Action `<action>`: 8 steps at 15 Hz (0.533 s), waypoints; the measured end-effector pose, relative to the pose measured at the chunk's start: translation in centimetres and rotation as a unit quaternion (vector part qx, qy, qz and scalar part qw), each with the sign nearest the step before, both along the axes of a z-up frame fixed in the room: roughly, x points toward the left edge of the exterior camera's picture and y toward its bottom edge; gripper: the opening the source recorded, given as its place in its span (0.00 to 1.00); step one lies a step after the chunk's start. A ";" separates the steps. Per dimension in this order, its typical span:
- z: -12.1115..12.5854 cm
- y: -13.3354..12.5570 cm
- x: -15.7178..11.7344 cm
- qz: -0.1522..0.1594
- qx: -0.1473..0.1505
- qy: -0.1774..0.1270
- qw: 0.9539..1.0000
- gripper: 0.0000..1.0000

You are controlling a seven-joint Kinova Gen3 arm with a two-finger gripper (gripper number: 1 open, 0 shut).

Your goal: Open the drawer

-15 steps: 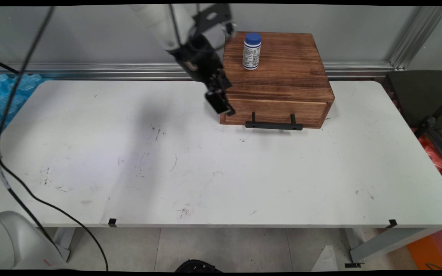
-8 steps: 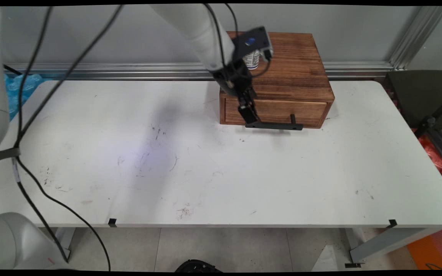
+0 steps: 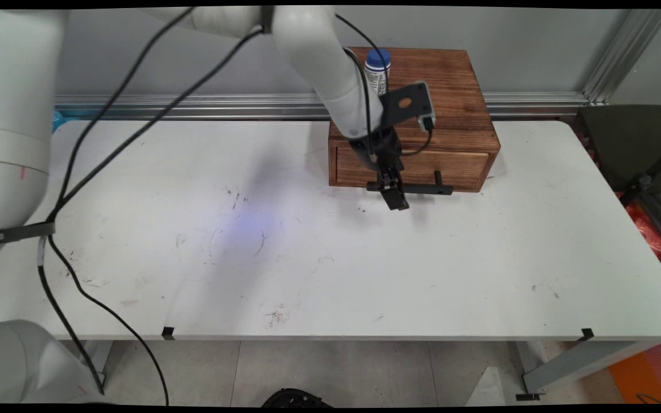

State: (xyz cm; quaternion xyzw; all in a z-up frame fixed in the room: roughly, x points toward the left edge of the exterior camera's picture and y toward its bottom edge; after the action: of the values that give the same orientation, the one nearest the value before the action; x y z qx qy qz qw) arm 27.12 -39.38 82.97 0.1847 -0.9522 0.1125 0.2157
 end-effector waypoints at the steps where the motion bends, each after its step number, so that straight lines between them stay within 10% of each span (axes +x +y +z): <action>1: -0.5 -0.2 -0.4 -0.001 0.000 -0.001 1.000 1.00; 8: -3.8 -1.6 -2.8 -0.009 0.004 -0.010 1.000 1.00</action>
State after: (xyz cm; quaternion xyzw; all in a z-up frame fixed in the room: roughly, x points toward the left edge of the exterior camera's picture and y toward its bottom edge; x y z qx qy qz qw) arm 24.35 -40.94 79.15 0.1758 -0.9564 0.1088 0.2063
